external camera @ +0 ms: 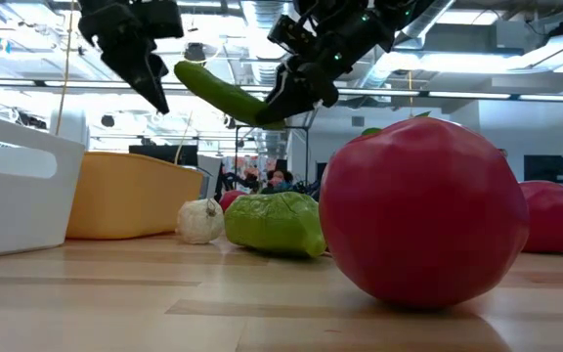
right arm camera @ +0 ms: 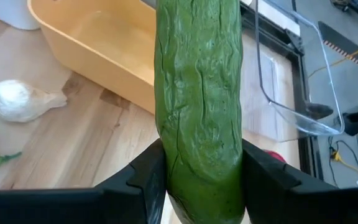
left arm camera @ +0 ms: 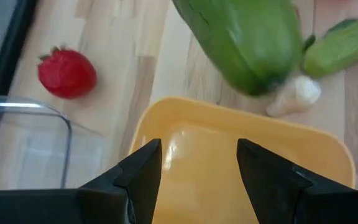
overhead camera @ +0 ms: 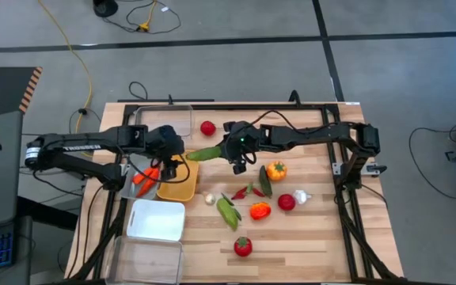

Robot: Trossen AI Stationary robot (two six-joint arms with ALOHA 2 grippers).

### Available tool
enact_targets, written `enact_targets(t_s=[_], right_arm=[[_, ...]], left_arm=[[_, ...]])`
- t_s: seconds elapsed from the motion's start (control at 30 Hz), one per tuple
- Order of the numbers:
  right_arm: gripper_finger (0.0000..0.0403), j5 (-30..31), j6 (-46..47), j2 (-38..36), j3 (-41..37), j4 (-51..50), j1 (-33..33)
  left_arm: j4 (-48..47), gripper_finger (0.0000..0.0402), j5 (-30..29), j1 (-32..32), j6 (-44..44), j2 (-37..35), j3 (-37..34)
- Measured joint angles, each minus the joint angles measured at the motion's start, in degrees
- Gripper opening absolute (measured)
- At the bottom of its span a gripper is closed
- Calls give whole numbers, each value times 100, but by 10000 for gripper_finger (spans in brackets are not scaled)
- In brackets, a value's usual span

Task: Sort produce into baskets
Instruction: Put the top cucumber into the yellow bin

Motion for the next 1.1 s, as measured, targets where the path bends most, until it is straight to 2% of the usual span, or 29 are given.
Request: enact_targets(t_s=[0.13,0.33,0.47,0.7,1.0,1.1], right_arm=[[193,0,-67,0,0,-2,104],[192,-2,-86,0,176,-8,201],[192,-4,-83,138,485,66,225],[192,-29,-84,964,1271,33,310],[192,-33,-85,1998,2156,35,461],[192,-32,-181,2296,2458,69,505]], left_arm=[[-240,197,-291,1,2,-177,121],[-644,197,-1086,3,0,-468,225],[-637,197,-1297,3,0,-688,228],[-656,197,-1371,3,-2,-1060,232],[-778,197,-2015,3,302,-1661,232],[-760,197,-2054,3,304,-1846,233]])
